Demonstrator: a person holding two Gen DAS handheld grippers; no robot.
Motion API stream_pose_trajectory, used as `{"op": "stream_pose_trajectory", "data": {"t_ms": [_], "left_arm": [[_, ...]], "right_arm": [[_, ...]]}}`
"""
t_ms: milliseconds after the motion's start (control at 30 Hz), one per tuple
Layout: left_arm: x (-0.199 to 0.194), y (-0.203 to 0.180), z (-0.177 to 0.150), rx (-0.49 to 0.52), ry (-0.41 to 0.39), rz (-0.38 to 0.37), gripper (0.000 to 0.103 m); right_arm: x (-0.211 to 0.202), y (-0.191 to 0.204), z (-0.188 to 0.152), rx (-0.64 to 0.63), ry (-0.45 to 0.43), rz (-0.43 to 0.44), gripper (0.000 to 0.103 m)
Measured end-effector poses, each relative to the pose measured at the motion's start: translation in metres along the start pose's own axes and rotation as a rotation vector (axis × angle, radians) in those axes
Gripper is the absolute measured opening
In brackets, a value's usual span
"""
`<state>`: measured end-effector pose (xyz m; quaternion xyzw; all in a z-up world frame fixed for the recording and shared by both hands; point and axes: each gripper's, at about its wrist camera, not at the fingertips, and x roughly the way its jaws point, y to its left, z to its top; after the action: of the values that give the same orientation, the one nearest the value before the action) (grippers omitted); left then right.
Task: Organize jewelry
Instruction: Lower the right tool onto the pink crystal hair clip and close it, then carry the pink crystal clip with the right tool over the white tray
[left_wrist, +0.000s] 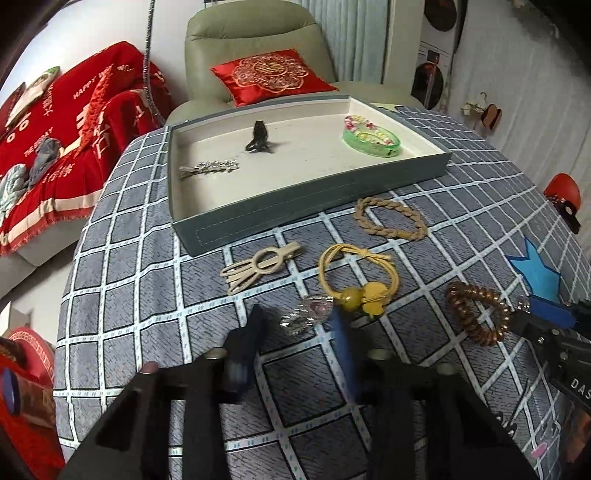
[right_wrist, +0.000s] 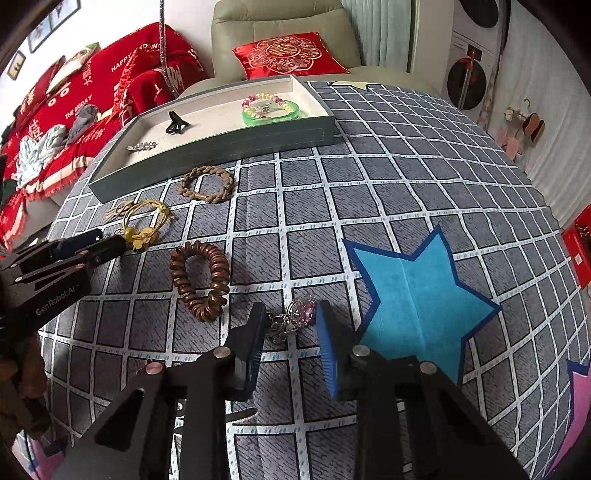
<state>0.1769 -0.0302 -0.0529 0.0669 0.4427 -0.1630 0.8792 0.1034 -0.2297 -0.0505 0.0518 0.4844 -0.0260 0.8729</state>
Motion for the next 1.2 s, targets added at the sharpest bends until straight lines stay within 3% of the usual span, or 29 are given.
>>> {"op": "stream_pose_trajectory", "data": {"t_ms": [200,533,867,1200], "left_arm": [[-0.005,0.001,-0.003,-0.012,-0.004,-0.028,0.024],[-0.014,0.012,-0.008,-0.083,-0.006,-0.068,0.024],[-0.047,0.013,0.000,-0.085,-0.075,-0.085,0.024],[-0.075,0.022,0.021,-0.119,-0.127,-0.102,0.024]], "right_arm": [[-0.004,-0.006,-0.003,0.035,-0.002,0.044,0.027],[-0.016,-0.018,-0.006,0.083,-0.017,0.087,0.027],[-0.034,-0.017,-0.002,0.076,-0.052,0.125,0.027],[-0.055,-0.020,0.031,0.079,-0.101,0.182,0.027]]}}
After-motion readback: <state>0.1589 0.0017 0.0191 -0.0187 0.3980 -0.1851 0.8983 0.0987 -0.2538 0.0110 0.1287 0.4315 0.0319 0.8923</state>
